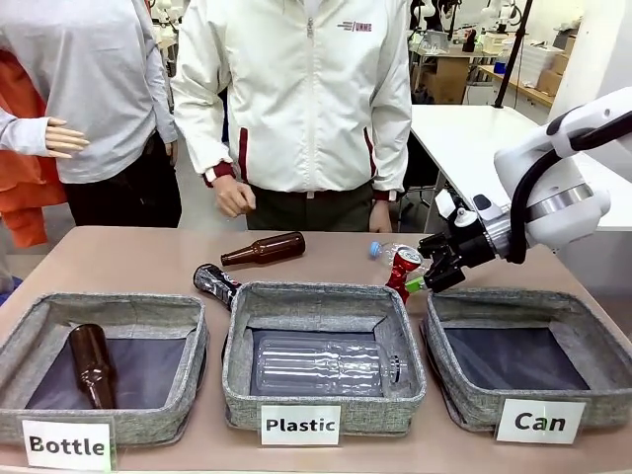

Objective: Sort the can waste into the basket.
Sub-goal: Pick up the can waste from the table and place it in the right Fabric basket.

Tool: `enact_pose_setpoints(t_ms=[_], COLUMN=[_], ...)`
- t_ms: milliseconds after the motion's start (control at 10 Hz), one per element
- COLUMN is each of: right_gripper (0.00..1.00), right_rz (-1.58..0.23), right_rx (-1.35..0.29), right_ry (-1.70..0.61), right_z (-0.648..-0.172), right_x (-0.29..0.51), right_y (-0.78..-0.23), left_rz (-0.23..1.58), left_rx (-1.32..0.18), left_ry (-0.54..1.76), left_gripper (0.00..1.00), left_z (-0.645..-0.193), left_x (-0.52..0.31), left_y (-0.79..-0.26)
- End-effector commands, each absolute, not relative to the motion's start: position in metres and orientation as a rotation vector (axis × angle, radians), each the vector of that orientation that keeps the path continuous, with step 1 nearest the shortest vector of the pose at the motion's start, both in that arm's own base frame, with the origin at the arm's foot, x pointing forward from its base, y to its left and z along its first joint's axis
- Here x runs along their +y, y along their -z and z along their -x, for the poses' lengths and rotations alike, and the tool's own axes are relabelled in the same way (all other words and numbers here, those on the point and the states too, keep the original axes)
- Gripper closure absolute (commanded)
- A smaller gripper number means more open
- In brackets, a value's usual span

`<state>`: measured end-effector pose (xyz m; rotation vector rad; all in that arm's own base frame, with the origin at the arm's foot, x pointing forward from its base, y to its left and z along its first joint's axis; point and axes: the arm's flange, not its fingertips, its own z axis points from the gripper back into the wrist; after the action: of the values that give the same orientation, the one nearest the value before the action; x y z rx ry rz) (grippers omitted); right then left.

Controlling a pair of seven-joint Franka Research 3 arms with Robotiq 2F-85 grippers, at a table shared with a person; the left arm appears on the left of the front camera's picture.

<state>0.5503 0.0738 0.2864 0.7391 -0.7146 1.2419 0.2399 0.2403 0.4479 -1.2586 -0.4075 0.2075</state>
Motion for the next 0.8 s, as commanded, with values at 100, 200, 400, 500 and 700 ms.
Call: enact_pose_setpoints(t_ms=[100, 200, 400, 500, 700], right_gripper=[0.00, 0.00, 0.50, 0.60, 1.00], right_rz=[-0.811, -0.848, -0.903, -0.905, -0.931], right_rx=[-0.689, -0.698, -0.701, -0.700, -0.708], right_ry=[-1.201, -1.175, -1.187, -1.187, -1.188], right_z=[-0.562, -0.563, -0.561, -0.562, -0.562], right_x=[0.082, 0.082, 0.082, 0.082, 0.083], right_y=[-0.286, -0.283, -0.281, -0.281, -0.280], left_rz=[1.215, 1.202, 1.177, 1.180, 1.180], left_rx=[-0.366, -0.347, -0.309, -0.304, -0.296], left_ry=[-0.170, -0.151, -0.112, -0.113, -0.117], left_gripper=[0.00, 0.00, 0.00, 0.00, 0.00], left_z=[-0.238, -0.239, -0.242, -0.243, -0.242], left_x=[0.221, 0.212, 0.200, 0.198, 0.199], left_y=[-0.439, -0.437, -0.434, -0.433, -0.430])
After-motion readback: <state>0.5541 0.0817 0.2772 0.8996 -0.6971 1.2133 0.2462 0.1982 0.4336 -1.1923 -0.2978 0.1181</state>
